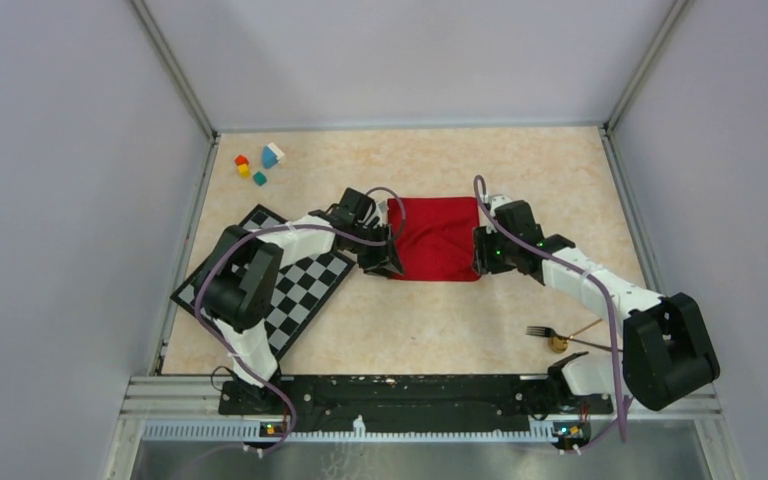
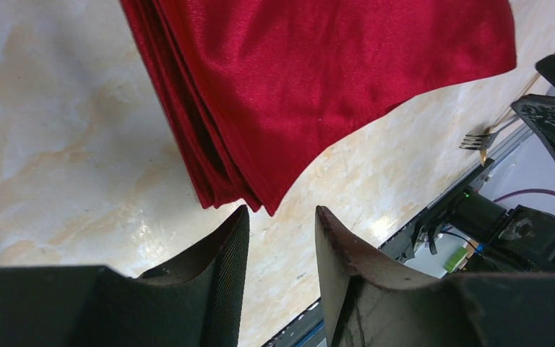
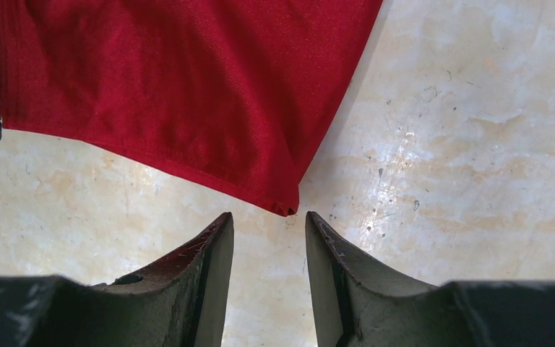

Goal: Fold the napkin into a case and place the utensils inside
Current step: Smooth out the square-folded napkin at the center of the board.

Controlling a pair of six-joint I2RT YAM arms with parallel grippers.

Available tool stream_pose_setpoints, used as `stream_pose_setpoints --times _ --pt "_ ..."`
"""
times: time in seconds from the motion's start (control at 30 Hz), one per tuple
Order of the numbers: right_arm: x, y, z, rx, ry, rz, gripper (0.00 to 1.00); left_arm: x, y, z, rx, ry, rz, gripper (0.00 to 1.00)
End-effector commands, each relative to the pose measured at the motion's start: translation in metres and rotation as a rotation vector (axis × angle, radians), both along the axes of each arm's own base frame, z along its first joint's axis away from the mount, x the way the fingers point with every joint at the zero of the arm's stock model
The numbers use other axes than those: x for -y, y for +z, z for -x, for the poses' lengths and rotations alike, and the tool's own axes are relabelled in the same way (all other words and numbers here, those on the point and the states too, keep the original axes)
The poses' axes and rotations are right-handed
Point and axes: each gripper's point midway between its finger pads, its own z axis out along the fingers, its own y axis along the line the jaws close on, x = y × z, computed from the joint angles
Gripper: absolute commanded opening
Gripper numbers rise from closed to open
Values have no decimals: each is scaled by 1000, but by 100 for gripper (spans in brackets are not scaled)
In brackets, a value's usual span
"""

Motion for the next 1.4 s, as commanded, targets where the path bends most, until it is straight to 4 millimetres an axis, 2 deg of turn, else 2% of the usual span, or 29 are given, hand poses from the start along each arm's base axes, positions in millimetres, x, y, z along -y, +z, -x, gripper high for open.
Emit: stream_pose_setpoints --times 0.0,0.17,0.27,0.57,0.8,1.0,1.27,1.37 --pt "-3 4 -5 33 -5 -11 41 3 -2 -8 21 12 -4 45" --pt "-2 0 -4 29 -11 -6 41 5 -3 -7 26 19 -8 48" --pt "-2 -2 -4 29 -15 -6 41 10 -6 -6 11 13 2 45" --pt "3 -11 -5 10 -26 26 38 9 -14 -11 9 18 -30 36" --pt "2 -16 -5 7 -18 26 36 9 -7 -16 29 35 -38 19" --pt "-3 -20 -5 11 2 31 39 8 -1 -17 32 38 -40 0" --pt "-4 -22 -11 29 -26 105 42 11 16 -21 58 37 -24 0" --pt "0 -25 -12 6 -75 136 35 7 15 -23 59 43 -28 0"
